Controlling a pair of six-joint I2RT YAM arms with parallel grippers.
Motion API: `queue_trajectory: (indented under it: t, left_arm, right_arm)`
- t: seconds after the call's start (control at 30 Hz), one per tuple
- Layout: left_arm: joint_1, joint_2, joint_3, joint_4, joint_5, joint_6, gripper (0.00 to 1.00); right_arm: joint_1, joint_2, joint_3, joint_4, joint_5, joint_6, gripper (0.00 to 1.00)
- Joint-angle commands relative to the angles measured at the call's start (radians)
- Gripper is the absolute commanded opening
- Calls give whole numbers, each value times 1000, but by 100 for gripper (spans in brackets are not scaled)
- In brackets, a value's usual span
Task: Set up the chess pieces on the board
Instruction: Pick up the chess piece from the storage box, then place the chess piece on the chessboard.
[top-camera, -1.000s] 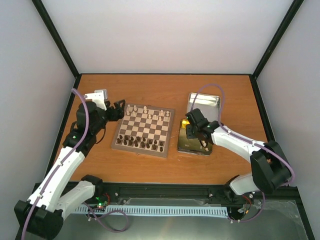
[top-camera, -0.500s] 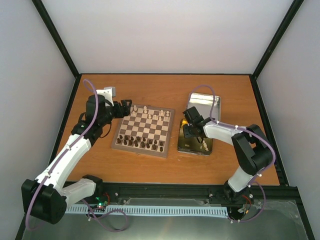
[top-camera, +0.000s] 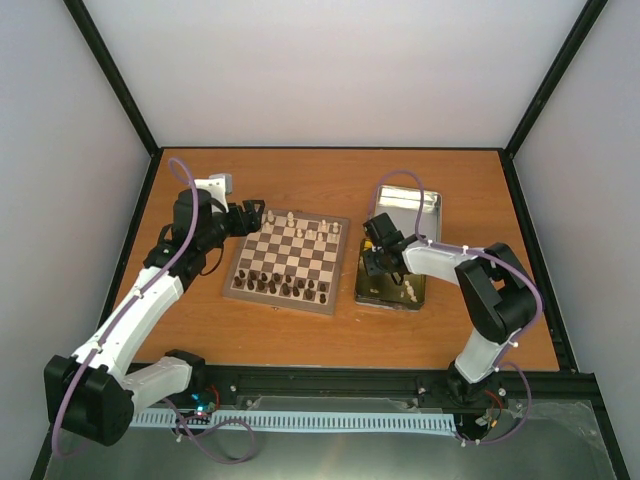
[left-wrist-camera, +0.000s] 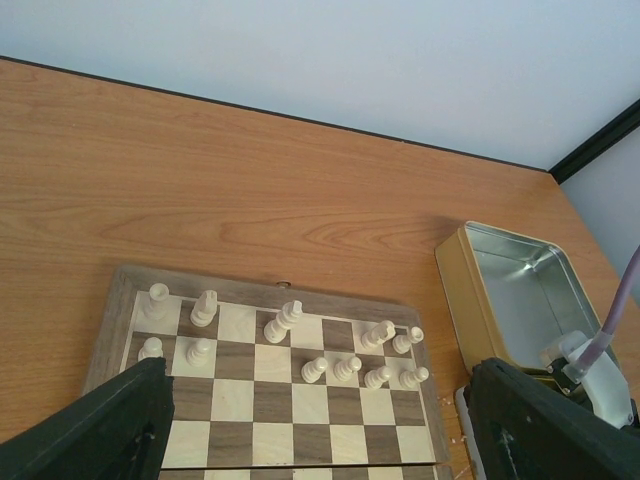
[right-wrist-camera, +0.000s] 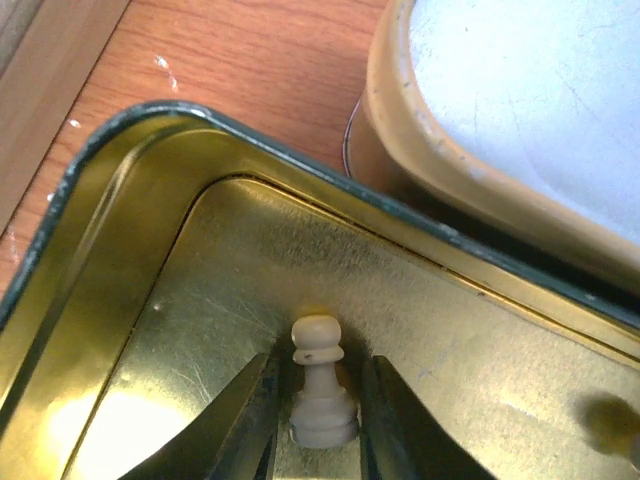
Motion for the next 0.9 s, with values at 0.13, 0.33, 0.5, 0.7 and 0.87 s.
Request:
queue_trajectory:
  t: [0.13, 0.33, 0.5, 0.7, 0.87]
  left_arm:
    - [-1, 7, 39, 26, 16, -1, 82]
    - [-1, 28, 52, 42, 143, 0, 83]
    - [-3, 67, 49, 83, 362, -19, 84]
    - [-27, 120, 71, 126, 589, -85, 86]
    - [-53, 142, 69, 189, 685, -162, 87]
  right_arm:
    - [-8, 10, 12, -49, 1, 15, 15]
    - [-8, -47, -9, -37, 11, 34, 9]
    - [-8, -244, -101, 90, -59, 8, 9]
    - [-6, -398, -87, 137, -392, -34, 13]
    - [13, -442, -67, 247, -711, -45, 14]
